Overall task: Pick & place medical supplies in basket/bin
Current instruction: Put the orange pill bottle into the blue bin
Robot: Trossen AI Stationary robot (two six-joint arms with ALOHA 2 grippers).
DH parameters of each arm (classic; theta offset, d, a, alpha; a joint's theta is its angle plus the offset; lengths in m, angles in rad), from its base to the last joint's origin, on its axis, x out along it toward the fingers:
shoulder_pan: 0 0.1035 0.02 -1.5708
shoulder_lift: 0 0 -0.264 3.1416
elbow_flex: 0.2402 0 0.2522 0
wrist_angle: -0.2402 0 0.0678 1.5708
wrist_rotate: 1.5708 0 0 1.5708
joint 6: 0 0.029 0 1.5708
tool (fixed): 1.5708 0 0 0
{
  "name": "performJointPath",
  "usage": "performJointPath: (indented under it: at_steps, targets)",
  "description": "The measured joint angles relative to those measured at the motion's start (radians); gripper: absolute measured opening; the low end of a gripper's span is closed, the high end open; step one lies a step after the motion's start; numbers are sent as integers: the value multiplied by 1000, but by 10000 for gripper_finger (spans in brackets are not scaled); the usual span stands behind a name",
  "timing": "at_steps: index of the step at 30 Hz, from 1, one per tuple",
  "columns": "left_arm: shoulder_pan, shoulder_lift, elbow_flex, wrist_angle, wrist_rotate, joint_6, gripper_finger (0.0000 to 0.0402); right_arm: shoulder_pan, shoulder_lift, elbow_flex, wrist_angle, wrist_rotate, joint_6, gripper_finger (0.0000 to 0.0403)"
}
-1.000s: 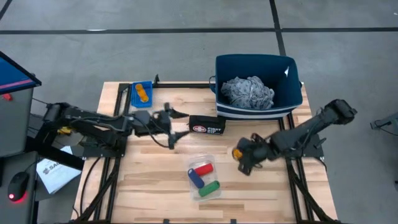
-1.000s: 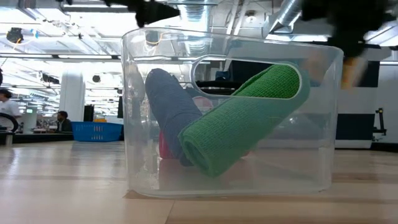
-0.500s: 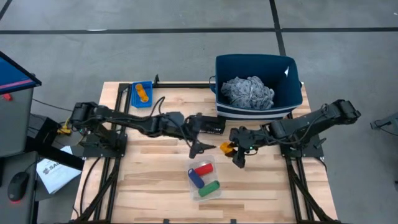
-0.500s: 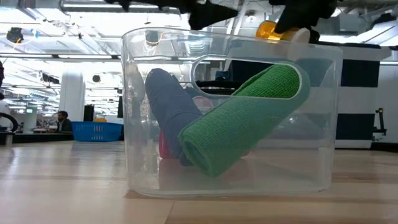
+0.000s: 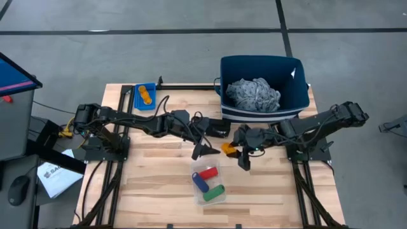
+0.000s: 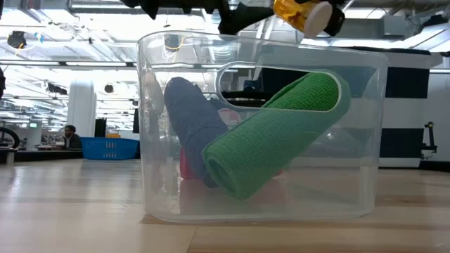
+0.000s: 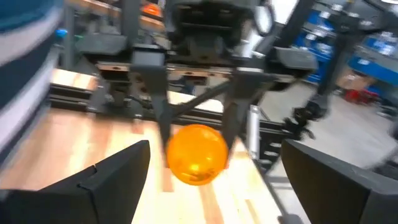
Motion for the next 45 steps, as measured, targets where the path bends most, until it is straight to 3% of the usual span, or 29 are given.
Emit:
performJointPath:
  at_steps: [7,21,40,45]
  targets:
    - [-1,0,0,1,-80,0,352,-35,0,9,37,-1,-58,189]
    - [2,0,-1,10,-101,-35,348,-71,0,9,81,-3,-105,189]
    - [18,6,-2,8,-104,-75,267,-76,0,9,83,-3,-126,189]
    - [18,6,-2,8,-94,-90,230,-76,0,9,83,-3,-126,189]
